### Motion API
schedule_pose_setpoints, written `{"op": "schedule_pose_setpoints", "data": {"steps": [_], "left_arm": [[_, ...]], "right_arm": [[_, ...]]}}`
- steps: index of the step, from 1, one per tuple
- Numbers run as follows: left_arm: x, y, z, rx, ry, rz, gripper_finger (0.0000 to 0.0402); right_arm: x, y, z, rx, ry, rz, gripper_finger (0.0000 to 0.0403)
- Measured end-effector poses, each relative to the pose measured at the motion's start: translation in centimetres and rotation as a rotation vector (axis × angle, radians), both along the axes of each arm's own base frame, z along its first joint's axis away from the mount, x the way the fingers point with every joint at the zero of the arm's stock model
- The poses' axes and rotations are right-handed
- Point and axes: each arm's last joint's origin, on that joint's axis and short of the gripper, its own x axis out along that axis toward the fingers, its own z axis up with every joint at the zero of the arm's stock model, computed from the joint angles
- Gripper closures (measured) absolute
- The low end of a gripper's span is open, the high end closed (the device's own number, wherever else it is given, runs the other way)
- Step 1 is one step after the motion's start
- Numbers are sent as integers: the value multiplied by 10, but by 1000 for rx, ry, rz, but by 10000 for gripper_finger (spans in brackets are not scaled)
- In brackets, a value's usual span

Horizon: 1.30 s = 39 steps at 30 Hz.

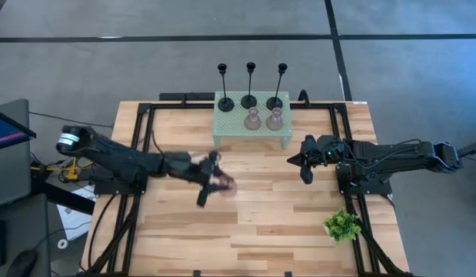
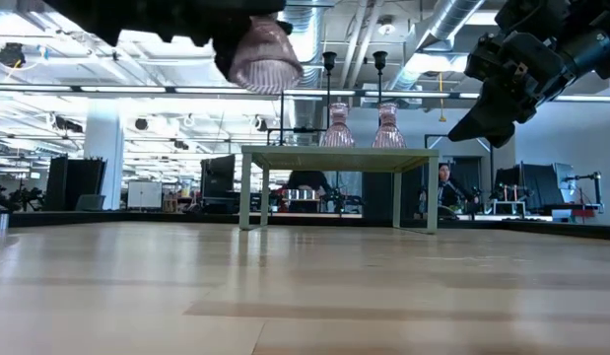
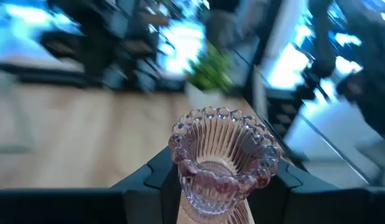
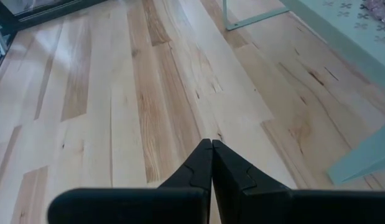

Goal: Pick & Place candle stick holders
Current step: Put the purple vase candle holder on the shelf

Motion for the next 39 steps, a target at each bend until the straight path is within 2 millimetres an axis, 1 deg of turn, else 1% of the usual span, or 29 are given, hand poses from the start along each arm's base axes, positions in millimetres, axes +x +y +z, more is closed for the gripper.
{"op": "schedule_pose_setpoints", "data": {"steps": [5,8,14,19,22,27,30,39], "left_arm": [[-8,40,18,14,-79,174,263],[-9,62,20,18,-76,317,263],[0,100,33,24,-39,494,262],[11,122,49,39,-52,566,262],[21,131,47,52,-23,611,262],[33,143,35,58,73,739,262],[35,146,29,61,102,781,262],[34,147,27,56,127,838,262]], "right_arm": [[0,0,0,0,3,0,403],[0,0,0,0,3,0,403],[0,0,0,-1,2,-2,403],[0,0,0,-2,2,-3,403],[0,0,0,-11,1,2,403],[0,0,0,-11,1,2,403],[0,0,0,-11,1,2,403],[0,0,0,-47,5,24,403]]}}
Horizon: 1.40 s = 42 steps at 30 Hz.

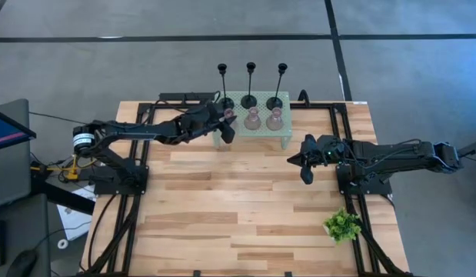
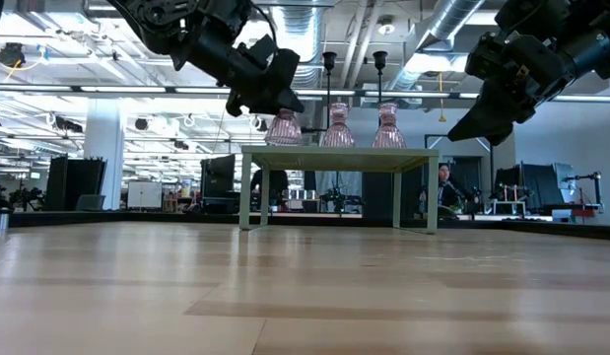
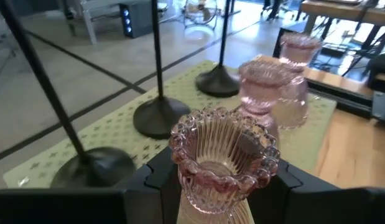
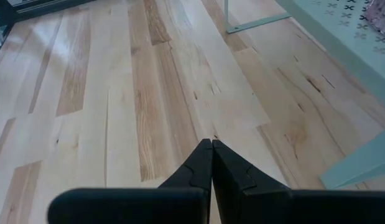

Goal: Pick & Place candle stick holders
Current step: Put the purple vase candle holder on the shelf

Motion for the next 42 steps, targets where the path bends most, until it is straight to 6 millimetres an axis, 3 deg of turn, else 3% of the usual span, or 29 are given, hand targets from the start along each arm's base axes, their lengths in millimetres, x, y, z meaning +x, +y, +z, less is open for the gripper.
{"op": "schedule_pose_setpoints", "data": {"steps": [26,42], "left_arm": [[7,4,-11,-43,8,51,262],[7,4,-10,-36,1,50,235]], "right_arm": [[0,0,0,0,0,0,403],[0,0,0,0,0,0,403]]}}
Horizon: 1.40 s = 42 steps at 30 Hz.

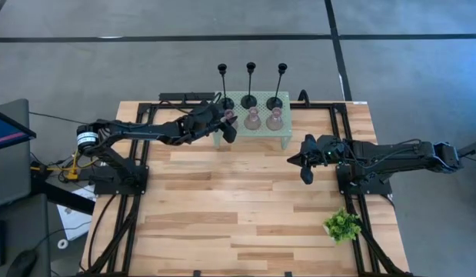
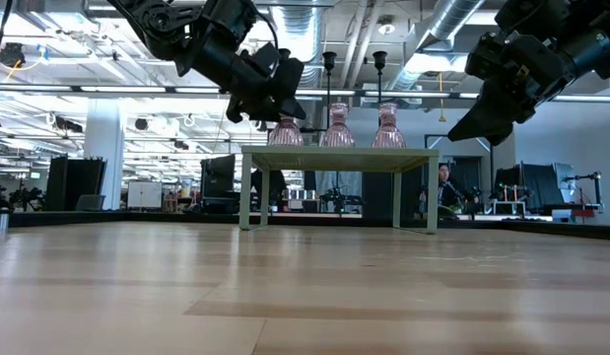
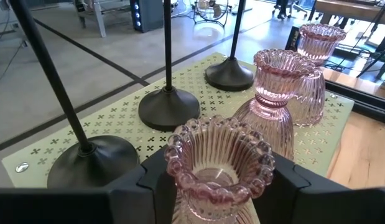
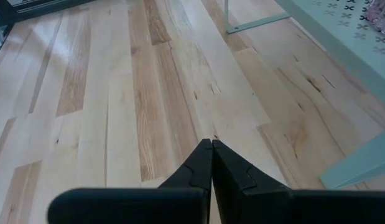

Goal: Pick & Place candle stick holders
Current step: Put the purple vase candle holder on the shelf

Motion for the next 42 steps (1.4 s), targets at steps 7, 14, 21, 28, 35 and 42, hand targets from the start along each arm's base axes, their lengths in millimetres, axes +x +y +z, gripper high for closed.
{"op": "schedule_pose_setpoints", "data": {"steps": [7,14,21,28,35,42], "left_arm": [[0,0,1,2,-7,-1,238],[0,0,1,3,-11,-1,238],[0,0,2,6,-18,0,214],[0,0,2,7,-24,0,173],[1,0,3,10,-32,-1,133],[-9,-3,21,35,-113,-1,116]], "right_arm": [[0,0,0,0,0,0,403],[0,0,0,0,0,0,403],[0,0,0,0,0,0,403],[0,0,0,0,0,0,403],[0,0,0,0,0,0,403],[0,0,0,0,0,0,403]]}}
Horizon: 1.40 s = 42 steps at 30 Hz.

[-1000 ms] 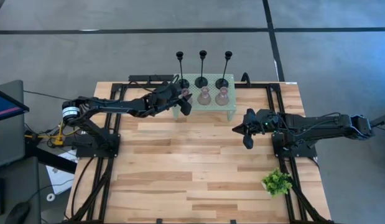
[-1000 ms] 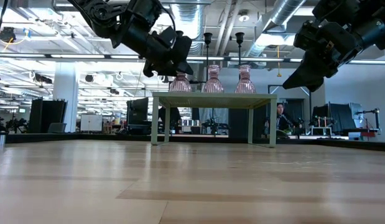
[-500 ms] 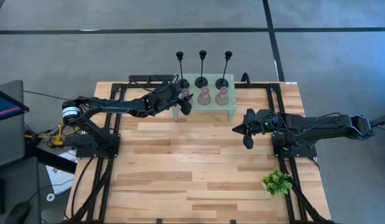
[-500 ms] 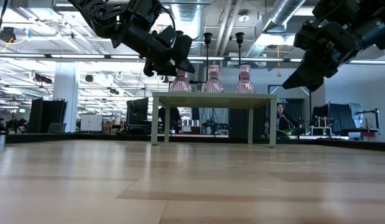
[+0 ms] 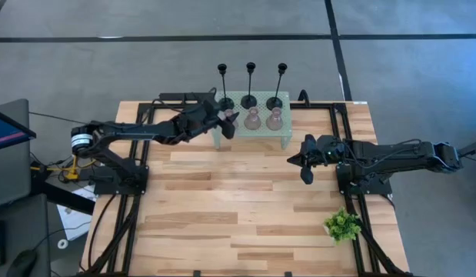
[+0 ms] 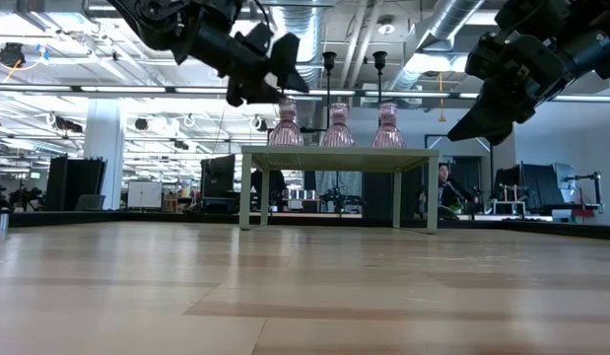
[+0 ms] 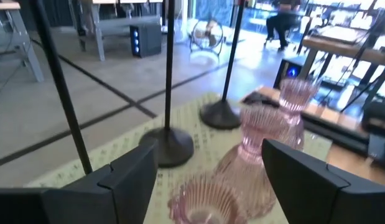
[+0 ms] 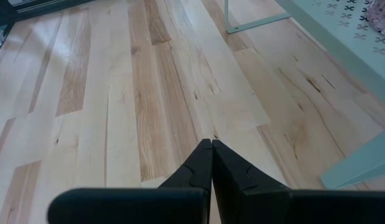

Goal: Pick & Place candle stick holders
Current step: Put the purple vase candle holder on the shelf

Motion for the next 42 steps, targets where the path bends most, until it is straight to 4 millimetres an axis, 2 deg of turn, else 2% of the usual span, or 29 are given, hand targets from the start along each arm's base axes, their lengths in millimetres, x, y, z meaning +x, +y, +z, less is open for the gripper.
{"op": "schedule_pose_setpoints", "data": {"steps": [10,14,19,25,29,31,36,42], "left_arm": [[-23,-20,32,34,-116,-53,117],[-26,-35,41,79,-131,-244,133],[-22,-60,42,162,-102,-484,196],[-20,-80,38,214,-50,-569,308],[-19,-82,32,190,12,-549,374],[-19,-81,27,164,65,-500,394],[-20,-76,1,116,147,-327,395],[-25,-73,-21,77,140,-202,397]], "right_arm": [[0,0,0,-8,1,6,403],[0,0,0,-8,1,6,403],[0,0,0,-8,1,6,403],[0,0,0,-8,1,5,403],[0,0,0,-8,1,5,403],[0,0,0,-8,1,5,403],[0,0,0,-8,1,5,403],[0,0,0,-8,1,5,403]]}}
